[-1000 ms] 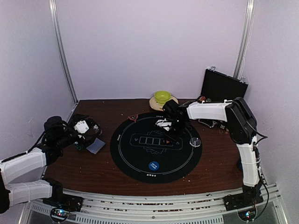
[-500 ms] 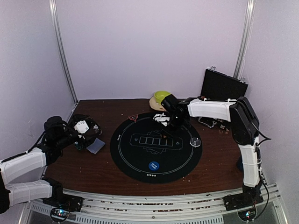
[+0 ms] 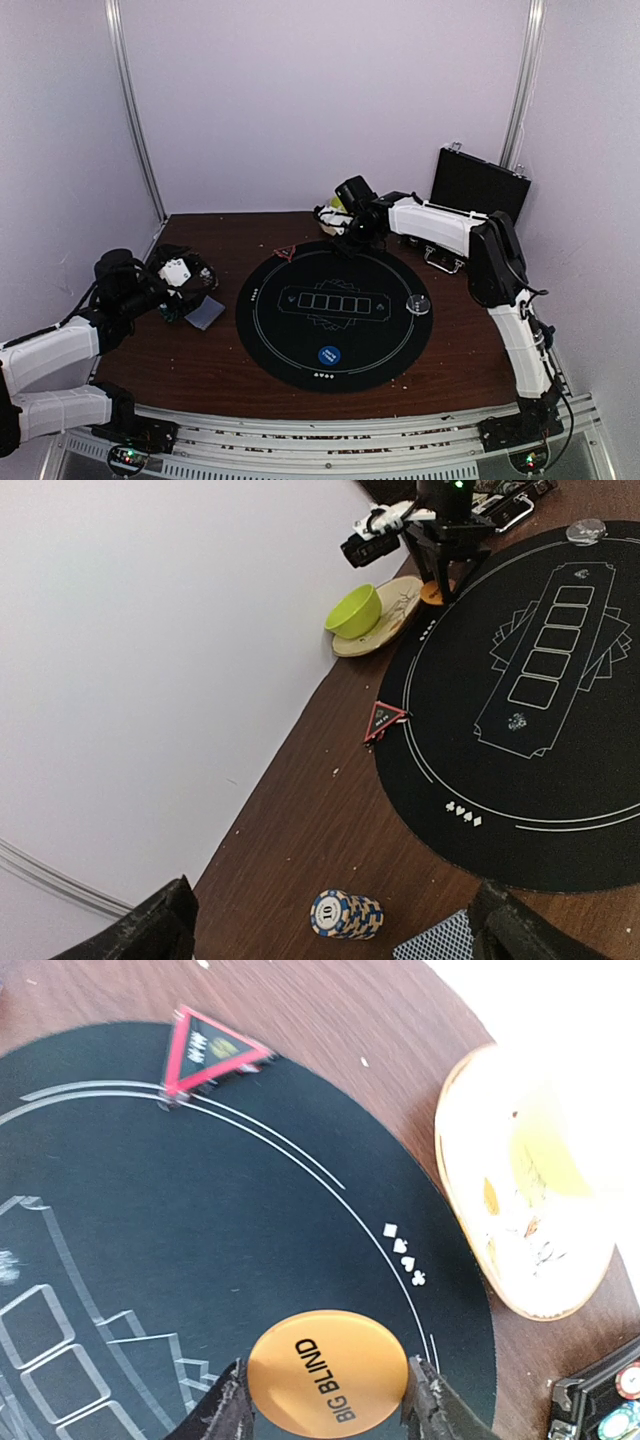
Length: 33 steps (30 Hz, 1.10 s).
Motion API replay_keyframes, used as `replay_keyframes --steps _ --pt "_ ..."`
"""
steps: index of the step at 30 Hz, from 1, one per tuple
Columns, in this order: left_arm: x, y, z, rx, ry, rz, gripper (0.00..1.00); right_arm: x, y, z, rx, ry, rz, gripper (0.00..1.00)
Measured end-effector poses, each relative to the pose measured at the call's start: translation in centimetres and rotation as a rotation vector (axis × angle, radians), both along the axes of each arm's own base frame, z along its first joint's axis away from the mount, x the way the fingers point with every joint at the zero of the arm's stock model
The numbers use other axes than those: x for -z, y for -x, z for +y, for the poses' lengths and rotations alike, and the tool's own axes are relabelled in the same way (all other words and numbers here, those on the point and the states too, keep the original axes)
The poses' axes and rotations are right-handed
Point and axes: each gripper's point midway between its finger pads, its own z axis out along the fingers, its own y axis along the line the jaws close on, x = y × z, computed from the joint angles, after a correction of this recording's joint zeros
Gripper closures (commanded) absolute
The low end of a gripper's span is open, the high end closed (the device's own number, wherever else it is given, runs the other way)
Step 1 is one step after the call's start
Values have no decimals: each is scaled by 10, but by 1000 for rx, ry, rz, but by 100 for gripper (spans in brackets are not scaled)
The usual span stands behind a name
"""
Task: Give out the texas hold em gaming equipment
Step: Place the big blind button in the big blind area.
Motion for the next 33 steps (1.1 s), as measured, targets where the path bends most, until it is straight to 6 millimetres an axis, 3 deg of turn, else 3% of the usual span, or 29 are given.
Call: replay_keyframes --steps 9,23,33 --pt "2 -1 0 0 -4 6 2 47 -25 -13 68 33 24 53" --pt "6 -2 1 -5 -12 13 2 64 -52 -16 95 10 2 53" --pt "6 -2 1 -5 -13 14 2 60 -53 -13 80 -2 9 25"
